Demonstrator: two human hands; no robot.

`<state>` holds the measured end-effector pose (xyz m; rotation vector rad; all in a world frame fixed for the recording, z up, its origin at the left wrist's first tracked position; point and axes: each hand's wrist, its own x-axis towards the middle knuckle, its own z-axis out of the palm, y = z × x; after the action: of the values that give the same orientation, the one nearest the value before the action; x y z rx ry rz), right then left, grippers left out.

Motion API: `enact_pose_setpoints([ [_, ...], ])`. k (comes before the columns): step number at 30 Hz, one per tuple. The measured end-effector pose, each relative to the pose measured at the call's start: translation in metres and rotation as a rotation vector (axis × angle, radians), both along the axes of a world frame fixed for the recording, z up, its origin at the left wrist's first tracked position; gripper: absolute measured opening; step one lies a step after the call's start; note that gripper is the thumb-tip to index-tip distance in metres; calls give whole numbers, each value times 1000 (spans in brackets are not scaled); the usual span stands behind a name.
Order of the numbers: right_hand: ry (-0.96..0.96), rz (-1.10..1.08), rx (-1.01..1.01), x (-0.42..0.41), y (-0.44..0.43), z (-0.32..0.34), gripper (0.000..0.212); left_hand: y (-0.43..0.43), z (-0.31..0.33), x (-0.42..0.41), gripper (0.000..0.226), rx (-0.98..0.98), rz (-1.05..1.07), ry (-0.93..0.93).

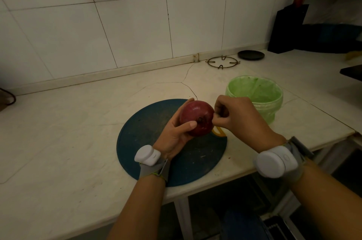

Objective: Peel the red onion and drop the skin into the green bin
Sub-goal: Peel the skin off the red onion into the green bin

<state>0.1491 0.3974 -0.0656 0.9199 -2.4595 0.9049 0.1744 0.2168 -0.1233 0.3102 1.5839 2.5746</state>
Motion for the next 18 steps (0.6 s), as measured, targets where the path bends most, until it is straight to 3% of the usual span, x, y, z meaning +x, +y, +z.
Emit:
enact_pose_setpoints([
  [6,-111,76,-244,5,1,-4,13,-2,0,0,85,82,27,4],
  [10,-51,39,-281,8,-6,-11,25,-2,-1,0,84,90,37,11],
  [18,-41,-1,-295,7,-11,-6,11,-2,-1,-2,87,94,54,24],
])
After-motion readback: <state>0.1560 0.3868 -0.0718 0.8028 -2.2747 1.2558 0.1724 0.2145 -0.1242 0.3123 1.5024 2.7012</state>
